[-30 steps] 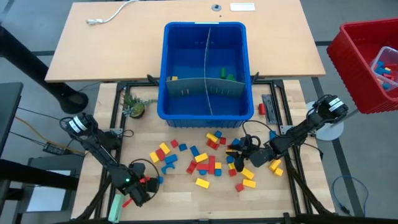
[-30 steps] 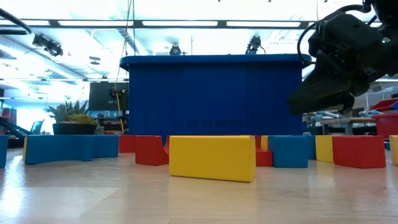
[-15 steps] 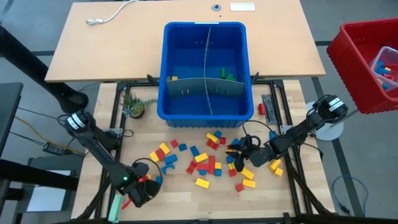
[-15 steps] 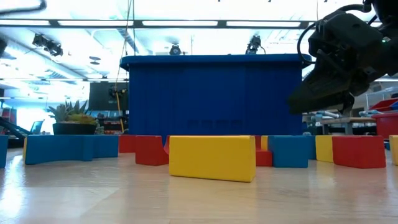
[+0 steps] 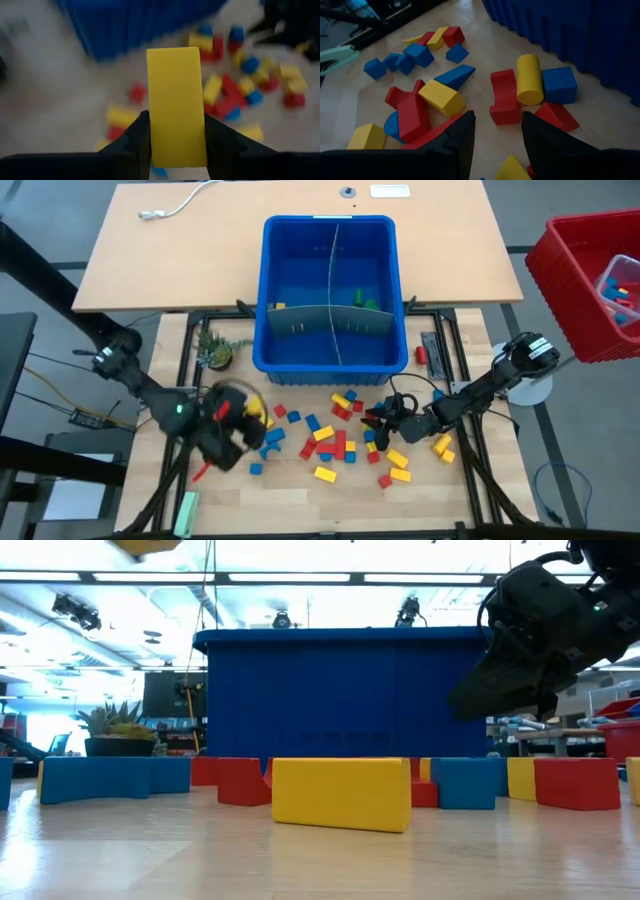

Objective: Sort blocks
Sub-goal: Put the yellow block with the other yellow block into the blue bin, then put the yellow block with the other yellow blocks into the blue bin

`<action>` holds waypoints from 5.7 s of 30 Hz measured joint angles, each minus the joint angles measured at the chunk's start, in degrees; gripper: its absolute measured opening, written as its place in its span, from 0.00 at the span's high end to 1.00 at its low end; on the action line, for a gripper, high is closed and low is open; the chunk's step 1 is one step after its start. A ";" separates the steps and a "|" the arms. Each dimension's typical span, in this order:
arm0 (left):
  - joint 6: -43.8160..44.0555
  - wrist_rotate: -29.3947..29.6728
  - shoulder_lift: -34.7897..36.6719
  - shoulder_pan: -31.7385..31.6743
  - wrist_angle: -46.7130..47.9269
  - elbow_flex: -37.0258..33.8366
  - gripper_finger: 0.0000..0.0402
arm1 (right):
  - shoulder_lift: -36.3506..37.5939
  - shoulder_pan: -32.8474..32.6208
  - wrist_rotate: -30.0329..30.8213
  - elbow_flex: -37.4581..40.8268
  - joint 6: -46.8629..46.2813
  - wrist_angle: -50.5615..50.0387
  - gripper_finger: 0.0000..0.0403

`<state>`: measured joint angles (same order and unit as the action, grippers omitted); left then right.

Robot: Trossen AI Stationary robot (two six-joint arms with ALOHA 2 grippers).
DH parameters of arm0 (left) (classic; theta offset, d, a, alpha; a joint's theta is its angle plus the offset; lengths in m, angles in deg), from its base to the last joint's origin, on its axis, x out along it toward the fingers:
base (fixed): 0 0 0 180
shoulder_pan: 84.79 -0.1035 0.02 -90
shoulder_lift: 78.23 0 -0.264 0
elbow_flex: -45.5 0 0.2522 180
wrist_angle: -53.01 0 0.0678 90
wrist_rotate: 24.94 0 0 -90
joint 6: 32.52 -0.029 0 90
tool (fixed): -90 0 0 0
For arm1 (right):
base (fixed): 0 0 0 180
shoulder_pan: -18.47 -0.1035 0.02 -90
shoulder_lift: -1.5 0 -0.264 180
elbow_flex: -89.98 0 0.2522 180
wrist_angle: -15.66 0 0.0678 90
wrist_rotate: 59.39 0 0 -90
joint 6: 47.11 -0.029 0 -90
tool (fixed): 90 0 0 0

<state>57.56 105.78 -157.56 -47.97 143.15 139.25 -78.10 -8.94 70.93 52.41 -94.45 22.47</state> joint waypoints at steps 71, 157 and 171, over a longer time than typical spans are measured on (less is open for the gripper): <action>-70.07 -21.16 3.46 -50.25 -16.59 9.24 0.41 | 0.00 0.13 -4.57 0.00 -2.60 -2.77 0.63; -94.96 -40.16 -3.84 -11.47 -44.31 -44.00 0.42 | 0.00 0.13 -5.46 0.02 -3.93 -2.73 0.63; -86.73 -34.50 -4.86 -11.64 -40.42 -37.18 0.66 | 0.01 0.13 -5.46 0.02 -4.07 -2.73 0.63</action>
<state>-29.17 71.29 -162.42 -59.61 102.73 102.07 -78.09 -8.82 65.46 52.43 -98.52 19.74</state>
